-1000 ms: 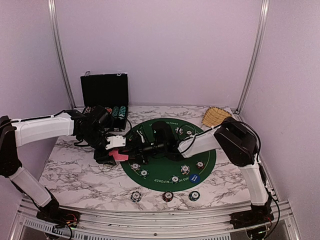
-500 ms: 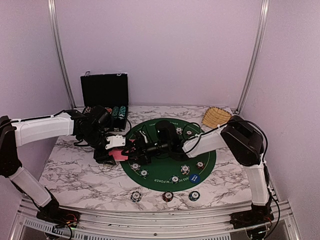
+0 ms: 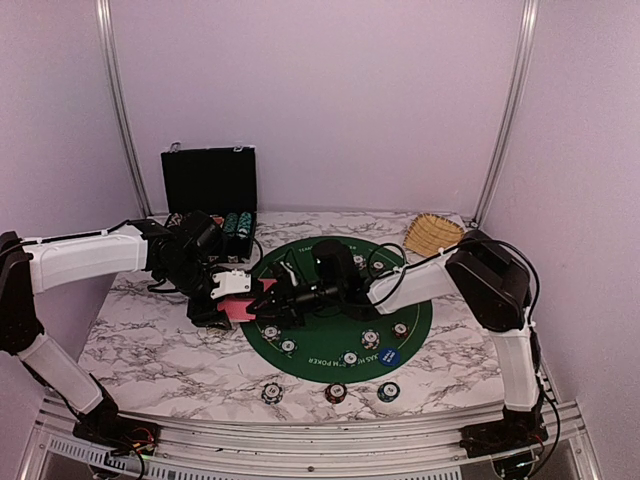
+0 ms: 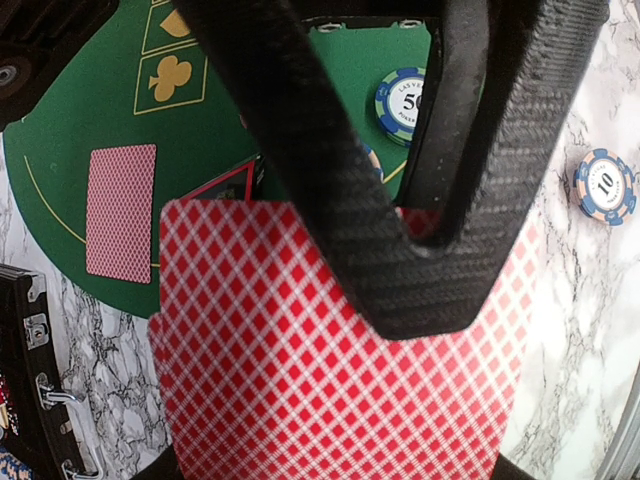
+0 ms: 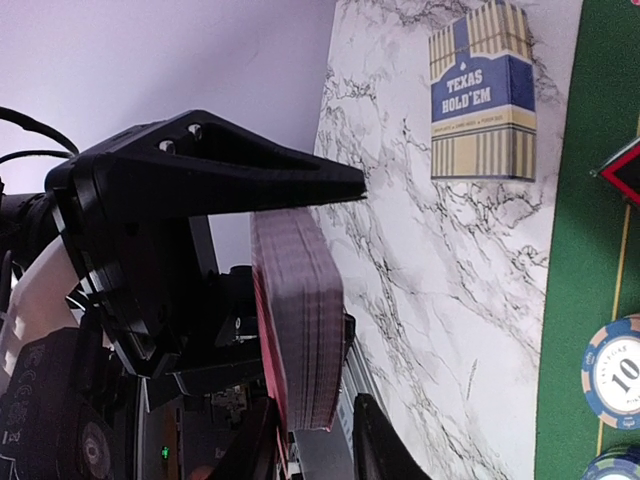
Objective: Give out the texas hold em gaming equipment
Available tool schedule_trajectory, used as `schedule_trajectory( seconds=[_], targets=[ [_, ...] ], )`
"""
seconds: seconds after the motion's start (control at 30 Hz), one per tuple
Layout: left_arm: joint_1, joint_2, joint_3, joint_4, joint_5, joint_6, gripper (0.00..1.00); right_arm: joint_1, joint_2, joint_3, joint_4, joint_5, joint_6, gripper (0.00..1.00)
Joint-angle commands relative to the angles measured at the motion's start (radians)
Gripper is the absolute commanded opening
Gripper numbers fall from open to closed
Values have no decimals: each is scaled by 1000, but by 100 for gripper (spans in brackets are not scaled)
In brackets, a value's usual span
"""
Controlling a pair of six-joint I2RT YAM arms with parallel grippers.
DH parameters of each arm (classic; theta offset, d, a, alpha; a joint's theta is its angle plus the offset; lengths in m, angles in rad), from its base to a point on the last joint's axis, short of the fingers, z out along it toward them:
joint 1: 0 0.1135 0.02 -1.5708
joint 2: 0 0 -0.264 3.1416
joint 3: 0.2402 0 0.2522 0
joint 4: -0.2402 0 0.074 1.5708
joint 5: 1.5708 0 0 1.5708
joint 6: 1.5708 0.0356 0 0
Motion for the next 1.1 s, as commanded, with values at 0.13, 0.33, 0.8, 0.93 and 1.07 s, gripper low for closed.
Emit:
schedule_trajectory(
  seconds=[0.13,0.33,0.8,0.93,1.07],
  targets=[
    [0,-15,-1,-5,-6,-6,48,-14,-65,-13,-34,-3,-30,21],
    [0,-15,-3,-5,-7,-6,47,-18,-78,-19,-38,-4,-34,19],
    [0,-13,-5,-6,-13,-3,47,-14,-69,-17,-11,-8,-14,17],
    [0,-10,-3,-6,-14,-5,46,-10,-57,-7,8,-16,2,16],
    [0,-9,-1,-5,-13,-6,46,-7,-43,1,28,-20,18,15]
  ],
)
